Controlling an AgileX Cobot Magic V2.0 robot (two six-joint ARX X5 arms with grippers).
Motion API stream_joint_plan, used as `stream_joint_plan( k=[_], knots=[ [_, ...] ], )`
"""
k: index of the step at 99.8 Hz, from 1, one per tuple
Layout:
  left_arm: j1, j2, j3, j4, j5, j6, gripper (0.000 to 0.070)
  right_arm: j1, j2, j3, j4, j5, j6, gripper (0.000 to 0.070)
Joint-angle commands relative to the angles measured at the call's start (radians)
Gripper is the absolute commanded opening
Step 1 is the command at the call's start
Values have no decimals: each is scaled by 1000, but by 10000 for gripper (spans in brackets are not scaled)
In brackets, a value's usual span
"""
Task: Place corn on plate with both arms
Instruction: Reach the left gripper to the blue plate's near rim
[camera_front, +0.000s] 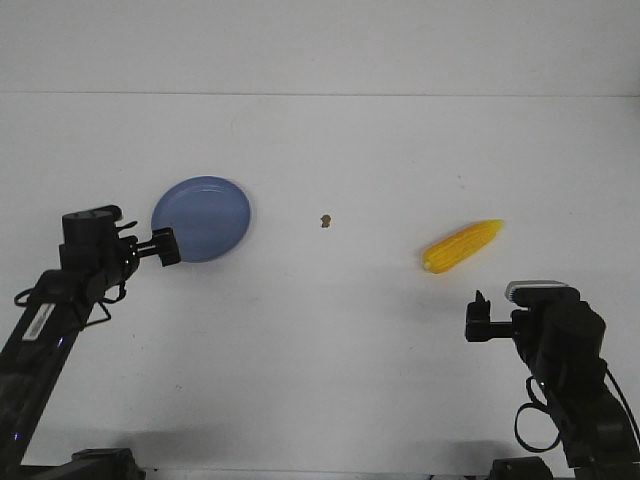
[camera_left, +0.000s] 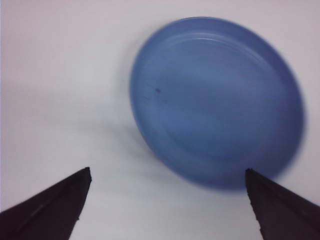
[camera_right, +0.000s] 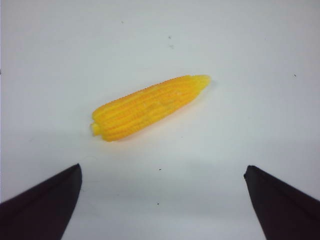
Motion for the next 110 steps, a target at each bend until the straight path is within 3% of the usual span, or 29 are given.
stream_joint_plan(
  k=[1, 38, 87, 91, 102, 110],
  knots=[
    [12, 94, 69, 8, 1, -3, 611, 1, 4, 13, 10, -1, 5, 700],
    [26, 444, 348, -71, 0, 49, 612, 1, 4, 13, 9, -1, 5, 700],
    [26, 549, 361, -69, -2, 56, 609, 1, 4, 13, 10, -1, 5, 700],
    [26, 549, 361, -70, -2, 56, 579, 1, 4, 13, 10, -1, 5, 700],
    [26, 550, 361, -76, -2, 56, 407, 1, 4, 13, 10, -1, 5, 700],
    [26, 550, 361, -78, -2, 57, 375, 1, 4, 13, 10, -1, 5, 700]
  ],
)
